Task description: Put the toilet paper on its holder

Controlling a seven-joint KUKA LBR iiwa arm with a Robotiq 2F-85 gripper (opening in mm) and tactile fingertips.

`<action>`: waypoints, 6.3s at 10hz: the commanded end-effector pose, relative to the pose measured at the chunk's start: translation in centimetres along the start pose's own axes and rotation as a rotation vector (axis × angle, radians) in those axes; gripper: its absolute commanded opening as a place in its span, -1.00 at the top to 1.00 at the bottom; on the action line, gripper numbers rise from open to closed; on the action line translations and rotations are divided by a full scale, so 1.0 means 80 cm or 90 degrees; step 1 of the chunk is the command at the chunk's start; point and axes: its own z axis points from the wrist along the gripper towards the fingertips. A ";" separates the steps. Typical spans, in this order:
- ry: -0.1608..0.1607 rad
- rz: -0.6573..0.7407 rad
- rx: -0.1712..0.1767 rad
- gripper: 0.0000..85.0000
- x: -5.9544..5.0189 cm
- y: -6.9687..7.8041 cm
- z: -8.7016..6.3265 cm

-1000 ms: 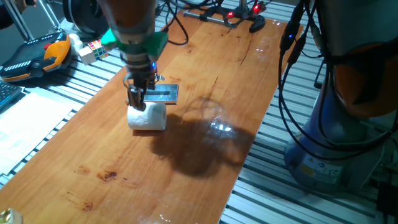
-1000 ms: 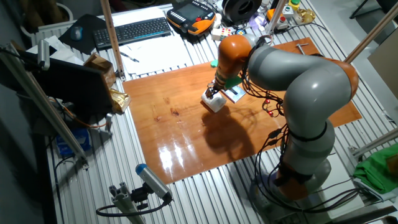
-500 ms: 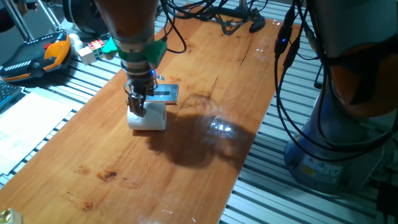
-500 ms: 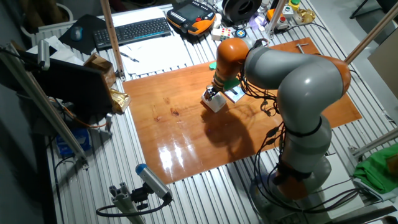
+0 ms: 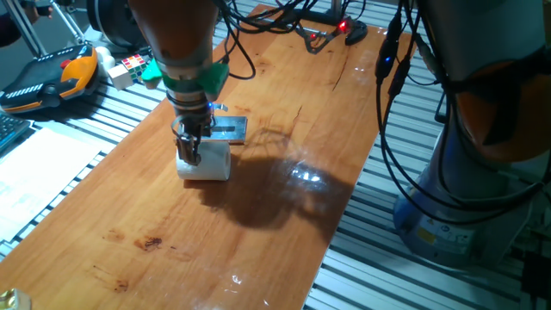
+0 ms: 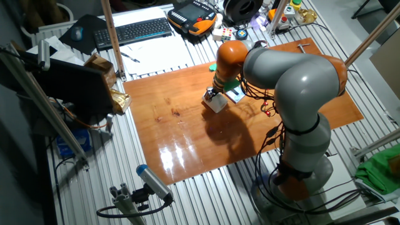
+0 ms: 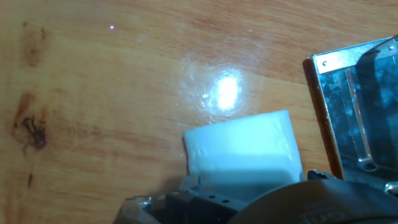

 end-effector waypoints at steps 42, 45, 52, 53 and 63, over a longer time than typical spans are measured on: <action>0.005 0.032 0.026 0.98 0.053 -0.127 -0.075; 0.002 0.035 0.028 0.98 0.071 -0.138 -0.067; -0.009 0.025 0.028 0.98 0.098 -0.156 -0.058; -0.012 0.015 0.034 0.98 0.098 -0.158 -0.058; -0.019 0.023 0.045 0.98 0.088 -0.175 -0.048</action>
